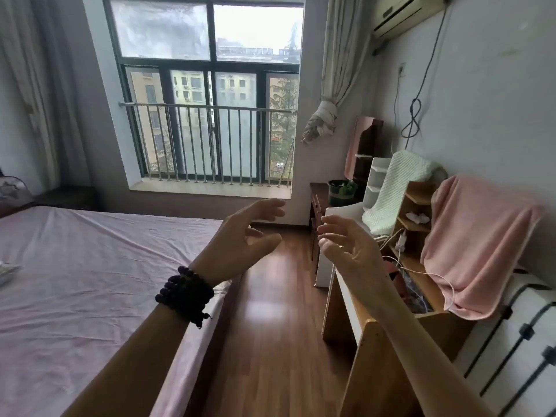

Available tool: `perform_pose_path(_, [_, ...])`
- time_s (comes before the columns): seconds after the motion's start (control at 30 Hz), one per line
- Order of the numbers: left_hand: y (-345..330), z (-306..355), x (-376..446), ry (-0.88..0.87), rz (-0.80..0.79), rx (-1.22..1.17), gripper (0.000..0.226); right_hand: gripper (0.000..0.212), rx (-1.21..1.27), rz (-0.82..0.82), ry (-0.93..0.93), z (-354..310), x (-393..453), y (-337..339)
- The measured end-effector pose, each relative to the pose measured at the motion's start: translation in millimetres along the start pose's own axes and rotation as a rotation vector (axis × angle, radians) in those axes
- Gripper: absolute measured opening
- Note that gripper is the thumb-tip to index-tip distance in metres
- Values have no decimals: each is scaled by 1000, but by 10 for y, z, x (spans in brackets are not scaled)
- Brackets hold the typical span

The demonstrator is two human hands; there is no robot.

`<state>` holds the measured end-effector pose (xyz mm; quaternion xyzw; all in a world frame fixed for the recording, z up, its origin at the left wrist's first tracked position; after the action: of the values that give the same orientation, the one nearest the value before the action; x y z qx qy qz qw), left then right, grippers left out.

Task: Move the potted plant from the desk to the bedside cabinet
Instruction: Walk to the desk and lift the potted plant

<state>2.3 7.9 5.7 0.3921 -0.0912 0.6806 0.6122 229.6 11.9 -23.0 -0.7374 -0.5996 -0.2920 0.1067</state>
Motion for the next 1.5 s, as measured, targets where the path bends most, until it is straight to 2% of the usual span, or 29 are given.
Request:
perform_pose_path(0.33, [204,-465,211,38,-29,-21,52,37,36,4,-80,90,148,-453])
perform_pose_path(0.47, [161,-792,412,64,-34,-27,52,30,18,16,-116,309,422,-577])
perform_pose_path(0.63, [60,-1293,792,89,-27,-10,52,31,35,8,-130,741,915,-800])
perform_pose_path(0.8, [-228,-1923,1443,87,-24,24,55,29,36,-26,-120,1349,1573,-1070])
perform_pose_path(1.03, [-659,-2585,2615,87,-17,14,53,39,52,-33,-90,2033,2872,-1344])
perform_pose_path(1.17, [-906,-3029,3084,116,-45,-8,52,48,67,-10,-123,2395,3325,-1448])
perform_pose_path(1.37, [-1282,-3937,4025,101,-112,-71,58,43,73,34,-171,3056,4221,-1779])
perform_pose_path(1.5, [-1582,-4673,4695,69,-169,-125,55,32,55,143,-205,3603,4859,-2090])
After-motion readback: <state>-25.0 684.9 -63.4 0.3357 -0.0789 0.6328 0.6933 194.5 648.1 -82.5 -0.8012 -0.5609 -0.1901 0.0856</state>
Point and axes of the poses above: each hand's wrist, its own x-axis towards the middle knuckle, its own y-axis out of the back of the hand, z = x × y, the point moved 1 cm from there along x, towards the middle knuckle, and after that the axes turned 11 degrees about z, right-handed, at the moved point
